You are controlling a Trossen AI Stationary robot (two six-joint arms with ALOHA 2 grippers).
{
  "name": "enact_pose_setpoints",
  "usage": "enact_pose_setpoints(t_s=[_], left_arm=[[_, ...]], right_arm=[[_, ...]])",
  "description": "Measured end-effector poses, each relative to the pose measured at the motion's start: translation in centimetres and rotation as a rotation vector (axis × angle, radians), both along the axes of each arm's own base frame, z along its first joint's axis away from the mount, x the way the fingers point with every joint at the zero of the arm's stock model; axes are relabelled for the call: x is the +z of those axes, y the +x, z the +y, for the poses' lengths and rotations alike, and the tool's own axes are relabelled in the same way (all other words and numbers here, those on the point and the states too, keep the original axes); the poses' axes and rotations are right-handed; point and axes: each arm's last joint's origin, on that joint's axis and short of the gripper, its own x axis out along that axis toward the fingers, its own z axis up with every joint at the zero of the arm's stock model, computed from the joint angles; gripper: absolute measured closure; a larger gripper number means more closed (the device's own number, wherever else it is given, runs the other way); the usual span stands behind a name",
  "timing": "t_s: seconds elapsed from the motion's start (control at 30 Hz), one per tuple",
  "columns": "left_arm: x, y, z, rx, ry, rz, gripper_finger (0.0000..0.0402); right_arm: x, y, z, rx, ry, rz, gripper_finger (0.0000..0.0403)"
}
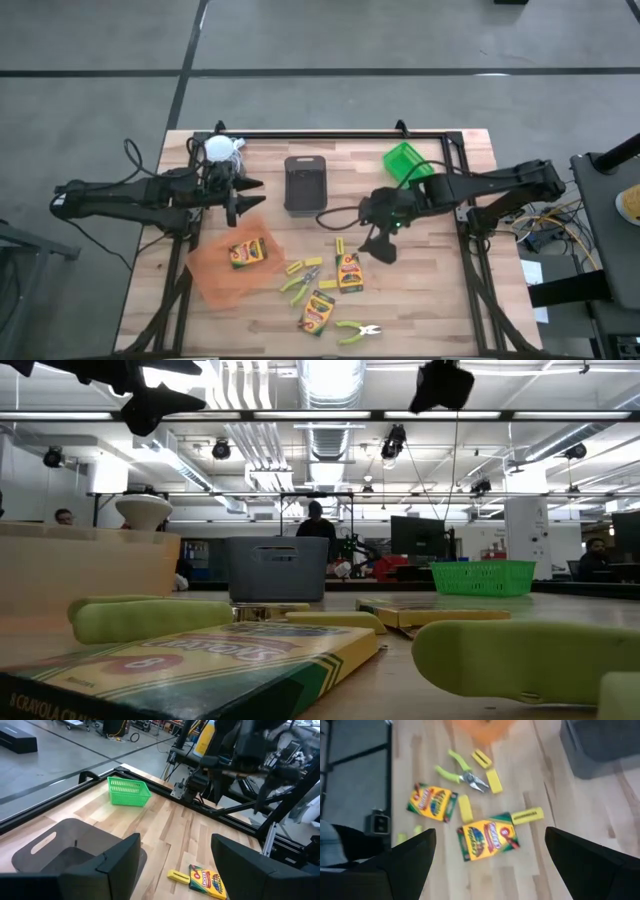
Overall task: Pick & Place School Supplies
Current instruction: Put the pack of crayons into the orange bin
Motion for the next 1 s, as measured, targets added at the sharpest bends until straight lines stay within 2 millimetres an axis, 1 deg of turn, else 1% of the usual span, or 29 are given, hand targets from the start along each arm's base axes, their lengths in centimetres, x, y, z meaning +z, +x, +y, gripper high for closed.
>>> enact_pose_setpoints(t_s=[0.1, 0.27, 0.37, 0.47, 0.6, 0.73, 0.8, 1.0], left_arm=[[0.0, 0.1, 0.0, 0.0, 0.0, 0.003, 0.0151], [-0.1, 0.1, 0.0, 0.0, 0.0, 0.006, 0.0151], [-0.1, 0.2, 0.0, 0.0, 0.0, 0.01, 0.0151], [-0.1, 0.2, 0.0, 0.0, 0.0, 0.012, 0.0151], [-0.1, 0.2, 0.0, 0.0, 0.0, 0.012, 0.0151], [-0.1, 0.2, 0.0, 0.0, 0.0, 0.012, 0.0151], [-0.1, 0.2, 0.0, 0.0, 0.0, 0.012, 0.0151], [-0.1, 0.2, 0.0, 0.0, 0.0, 0.012, 0.0151]], right_arm=[[-1.7, 0.2, 0.3, 0.006, -0.003, -0.007, 0.0032], [-3.9, 0.9, 0.5, 0.013, 0.014, -0.103, 0.0032], [-5.4, 0.9, 0.5, 0.014, 0.02, -0.13, 0.0032], [-7.1, 0.3, 0.5, 0.023, 0.022, -0.078, 0.0032], [-8.6, -0.4, 0.7, 0.097, 0.105, -0.017, 0.0032], [-9.3, -0.8, 0.9, 0.133, 0.191, 0.026, 0.0032], [-9.4, -0.8, 0.9, 0.134, 0.201, 0.03, 0.0032], [-8.8, -0.5, 0.9, 0.142, 0.2, 0.006, 0.0032]])
